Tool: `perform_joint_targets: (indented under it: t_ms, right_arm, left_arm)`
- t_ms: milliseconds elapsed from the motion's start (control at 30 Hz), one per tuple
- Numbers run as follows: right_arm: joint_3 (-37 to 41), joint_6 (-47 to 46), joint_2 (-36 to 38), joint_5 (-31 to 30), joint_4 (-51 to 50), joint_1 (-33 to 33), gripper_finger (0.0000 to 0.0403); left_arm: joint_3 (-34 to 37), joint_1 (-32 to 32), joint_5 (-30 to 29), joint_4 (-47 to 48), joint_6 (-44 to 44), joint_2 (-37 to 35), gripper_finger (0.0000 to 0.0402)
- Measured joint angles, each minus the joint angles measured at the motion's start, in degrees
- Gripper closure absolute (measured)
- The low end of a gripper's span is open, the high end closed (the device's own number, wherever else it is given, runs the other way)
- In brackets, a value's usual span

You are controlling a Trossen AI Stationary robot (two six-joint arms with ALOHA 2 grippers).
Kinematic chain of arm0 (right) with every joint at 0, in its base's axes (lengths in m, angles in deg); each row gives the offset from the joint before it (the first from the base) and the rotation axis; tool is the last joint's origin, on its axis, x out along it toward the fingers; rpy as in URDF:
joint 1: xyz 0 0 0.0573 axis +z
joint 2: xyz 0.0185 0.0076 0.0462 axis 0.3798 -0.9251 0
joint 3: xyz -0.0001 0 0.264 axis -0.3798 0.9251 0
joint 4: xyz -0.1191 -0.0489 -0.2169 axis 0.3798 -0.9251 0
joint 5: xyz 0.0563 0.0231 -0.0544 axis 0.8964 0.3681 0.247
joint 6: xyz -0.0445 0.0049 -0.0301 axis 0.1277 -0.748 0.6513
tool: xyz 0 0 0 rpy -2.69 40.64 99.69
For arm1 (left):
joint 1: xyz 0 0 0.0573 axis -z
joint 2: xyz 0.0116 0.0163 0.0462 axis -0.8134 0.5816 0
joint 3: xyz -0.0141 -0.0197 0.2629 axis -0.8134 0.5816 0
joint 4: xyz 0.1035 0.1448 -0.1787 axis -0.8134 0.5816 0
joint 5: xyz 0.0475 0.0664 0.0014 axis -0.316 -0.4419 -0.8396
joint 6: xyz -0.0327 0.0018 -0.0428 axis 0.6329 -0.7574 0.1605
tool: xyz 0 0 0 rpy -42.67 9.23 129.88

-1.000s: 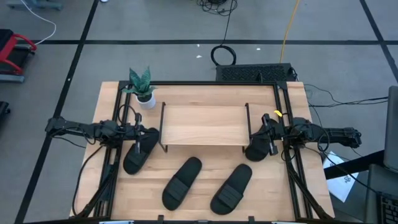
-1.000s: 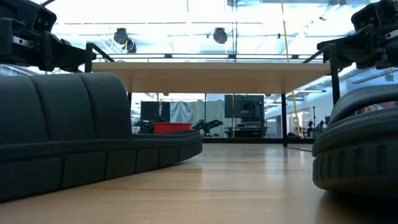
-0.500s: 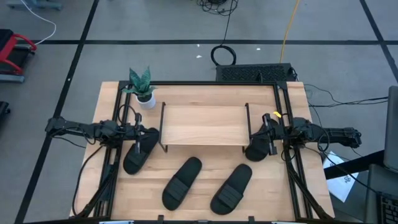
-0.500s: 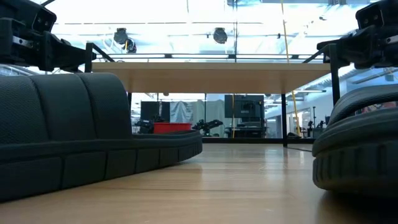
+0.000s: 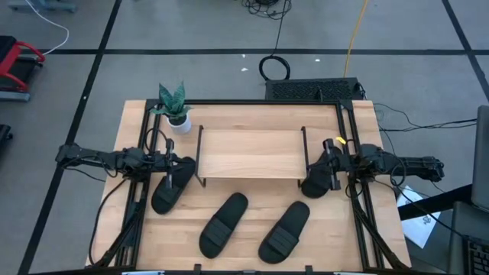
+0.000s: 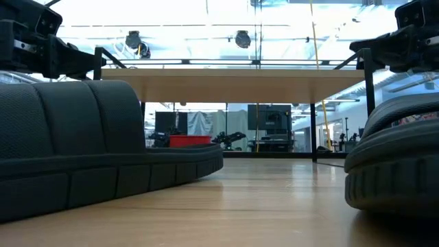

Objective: Pick and place slides into the shelf
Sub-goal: Put the black slipper on the shelf

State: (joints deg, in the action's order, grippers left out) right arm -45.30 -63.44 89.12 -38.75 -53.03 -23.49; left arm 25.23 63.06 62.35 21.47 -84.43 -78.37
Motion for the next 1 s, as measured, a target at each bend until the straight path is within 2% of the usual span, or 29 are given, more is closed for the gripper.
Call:
perform_joint_targets:
  t_ms: [233, 533, 733, 1000]
  right_arm:
    - [0.0, -3.5, 0.0, -0.1, 0.8, 0.0, 0.0403]
    - [0.0, -9.8, 0.0, 0.0, 7.6, 0.0, 0.0403]
    - [0.0, -3.3, -0.2, -0.2, 10.7, 0.0, 0.0403]
    - [0.0, -3.5, -0.3, 0.0, 10.3, 0.0, 0.0403]
  left_arm:
    - [0.0, 0.0, 0.0, 0.0, 0.0, 0.0, 0.0376]
    - [0.0, 0.0, 0.0, 0.0, 0.0, 0.0, 0.0376]
    - [0.0, 0.0, 0.0, 0.0, 0.0, 0.0, 0.0376]
    - [0.0, 0.0, 0.0, 0.0, 0.0, 0.0, 0.0376]
